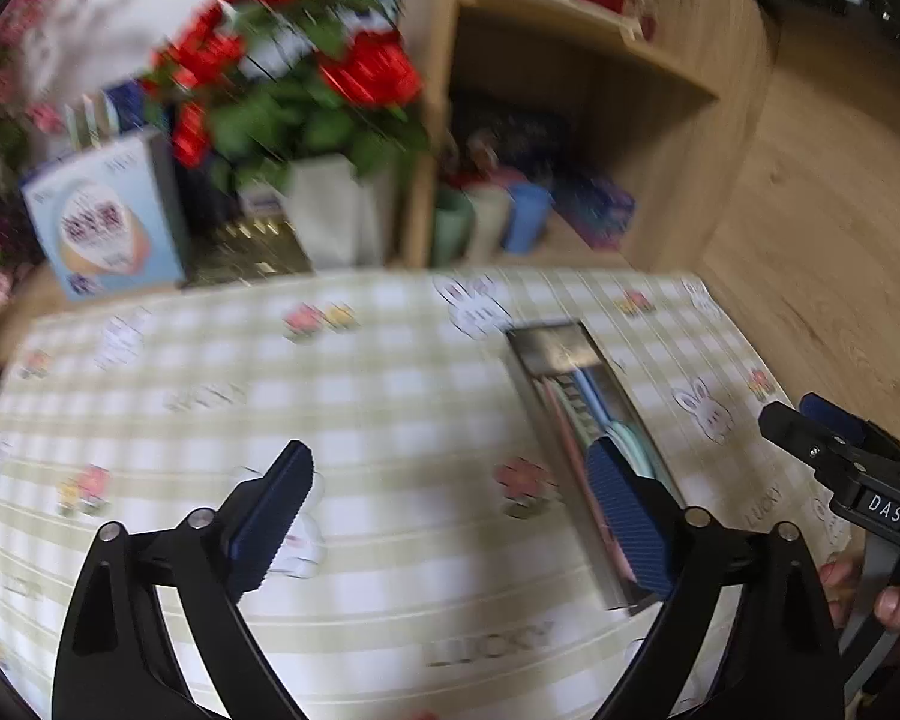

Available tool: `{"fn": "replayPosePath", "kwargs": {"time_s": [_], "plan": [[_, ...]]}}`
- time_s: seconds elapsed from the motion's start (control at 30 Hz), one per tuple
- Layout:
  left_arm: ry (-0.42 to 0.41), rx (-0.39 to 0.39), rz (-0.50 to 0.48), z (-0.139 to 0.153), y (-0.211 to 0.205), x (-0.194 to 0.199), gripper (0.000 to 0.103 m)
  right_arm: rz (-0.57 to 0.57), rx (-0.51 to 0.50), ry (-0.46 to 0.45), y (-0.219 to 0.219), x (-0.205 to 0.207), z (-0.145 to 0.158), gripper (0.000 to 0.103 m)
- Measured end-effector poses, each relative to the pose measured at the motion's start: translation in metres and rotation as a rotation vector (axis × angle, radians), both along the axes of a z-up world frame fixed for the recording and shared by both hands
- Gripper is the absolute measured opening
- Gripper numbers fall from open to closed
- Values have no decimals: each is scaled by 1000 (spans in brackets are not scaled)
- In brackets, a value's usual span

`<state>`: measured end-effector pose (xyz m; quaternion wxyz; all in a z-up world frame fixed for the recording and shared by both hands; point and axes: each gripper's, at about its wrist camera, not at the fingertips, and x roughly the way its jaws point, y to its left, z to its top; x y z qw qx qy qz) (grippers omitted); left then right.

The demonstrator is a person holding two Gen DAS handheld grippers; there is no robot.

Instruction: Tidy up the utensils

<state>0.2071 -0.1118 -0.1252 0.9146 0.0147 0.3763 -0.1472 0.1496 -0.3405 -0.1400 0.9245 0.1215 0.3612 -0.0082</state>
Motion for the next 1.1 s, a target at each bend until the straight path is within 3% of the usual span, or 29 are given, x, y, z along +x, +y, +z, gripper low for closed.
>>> {"fn": "replayPosePath", "kwargs": {"time_s": [0.37, 0.67, 1.1], "plan": [[-221, 44, 87, 66, 88, -49, 97, 69, -66, -136, 73, -26, 52, 88], [-281, 52, 112, 83, 121, -85, 97, 86, -100, -190, 107, -50, 72, 88], [-294, 70, 156, 81, 143, -107, 97, 83, -125, -207, 120, -68, 78, 88]]}}
